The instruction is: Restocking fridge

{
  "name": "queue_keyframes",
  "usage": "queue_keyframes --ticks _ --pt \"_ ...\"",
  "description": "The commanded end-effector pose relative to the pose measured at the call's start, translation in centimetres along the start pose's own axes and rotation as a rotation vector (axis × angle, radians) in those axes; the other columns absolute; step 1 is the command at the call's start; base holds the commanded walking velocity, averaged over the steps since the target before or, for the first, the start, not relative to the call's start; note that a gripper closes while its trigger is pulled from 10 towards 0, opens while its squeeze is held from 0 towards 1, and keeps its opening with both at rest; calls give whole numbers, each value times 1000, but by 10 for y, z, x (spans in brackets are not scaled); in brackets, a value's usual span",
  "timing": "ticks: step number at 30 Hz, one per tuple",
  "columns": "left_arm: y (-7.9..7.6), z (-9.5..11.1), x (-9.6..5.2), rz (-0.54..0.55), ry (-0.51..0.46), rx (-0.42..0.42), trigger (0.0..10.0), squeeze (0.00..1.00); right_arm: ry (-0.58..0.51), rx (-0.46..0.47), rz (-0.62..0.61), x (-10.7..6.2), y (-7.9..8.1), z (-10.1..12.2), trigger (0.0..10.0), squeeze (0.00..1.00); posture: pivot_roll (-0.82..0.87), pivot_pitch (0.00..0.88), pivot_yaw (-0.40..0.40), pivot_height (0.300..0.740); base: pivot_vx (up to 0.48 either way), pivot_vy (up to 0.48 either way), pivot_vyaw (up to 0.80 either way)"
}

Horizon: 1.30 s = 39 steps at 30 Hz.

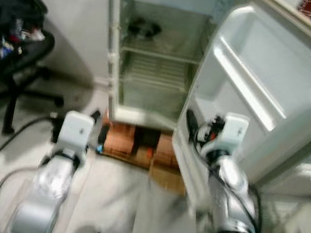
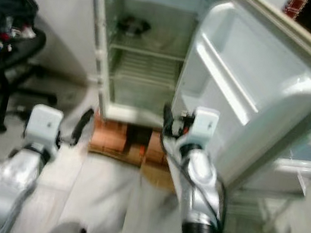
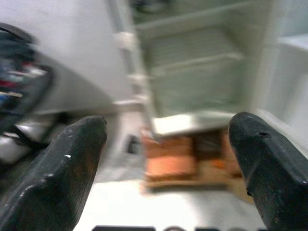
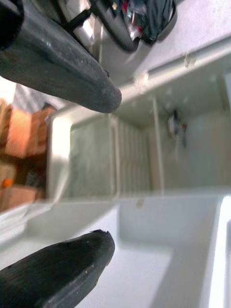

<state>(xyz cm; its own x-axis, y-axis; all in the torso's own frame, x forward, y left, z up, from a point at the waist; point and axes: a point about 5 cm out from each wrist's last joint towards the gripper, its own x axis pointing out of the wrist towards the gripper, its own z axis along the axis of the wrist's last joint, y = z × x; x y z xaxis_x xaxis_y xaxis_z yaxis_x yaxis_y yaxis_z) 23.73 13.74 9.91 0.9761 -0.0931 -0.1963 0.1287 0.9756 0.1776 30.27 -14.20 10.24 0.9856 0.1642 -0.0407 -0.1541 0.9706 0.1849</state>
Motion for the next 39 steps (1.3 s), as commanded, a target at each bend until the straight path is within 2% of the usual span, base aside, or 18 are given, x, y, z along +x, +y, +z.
queue_keyframes --ticks 1,6,9,14,17,22,26,39 --pt "2 2 -1 -9 -11 21 10000 0 -1 21 24 1 4 0 10000 0 121 43 -27 740 -476 0 0" --pt "1 2 -1 -19 -14 25 10000 0 7 11 55 0 7 -2 10000 0 121 42 -27 740 -476 0 0" --pt "3 2 0 -35 -30 51 10000 0 16 7 44 0 4 -4 10000 0 121 40 -27 740 -379 -215 0" --pt "6 6 -1 -38 -64 30 10000 0 18 10 38 0 1 -4 10000 0 117 40 -28 740 -108 -178 0" --pt "9 8 1 -18 -78 24 10000 0 5 -11 7 1 -3 -2 10000 0 116 38 -28 740 0 0 0" --pt "27 7 1 84 -85 -29 10000 0 -44 -83 -148 -1 -21 12 10000 0 115 32 -25 740 0 0 0" --pt "34 1 0 111 -76 -49 10000 0 -50 -96 -164 -7 -23 12 10000 0 101 26 -17 740 0 0 0" --pt "31 4 5 78 -105 -66 10000 0 -66 -93 -166 -5 -21 17 10000 0 99 28 -17 740 435 0 0"
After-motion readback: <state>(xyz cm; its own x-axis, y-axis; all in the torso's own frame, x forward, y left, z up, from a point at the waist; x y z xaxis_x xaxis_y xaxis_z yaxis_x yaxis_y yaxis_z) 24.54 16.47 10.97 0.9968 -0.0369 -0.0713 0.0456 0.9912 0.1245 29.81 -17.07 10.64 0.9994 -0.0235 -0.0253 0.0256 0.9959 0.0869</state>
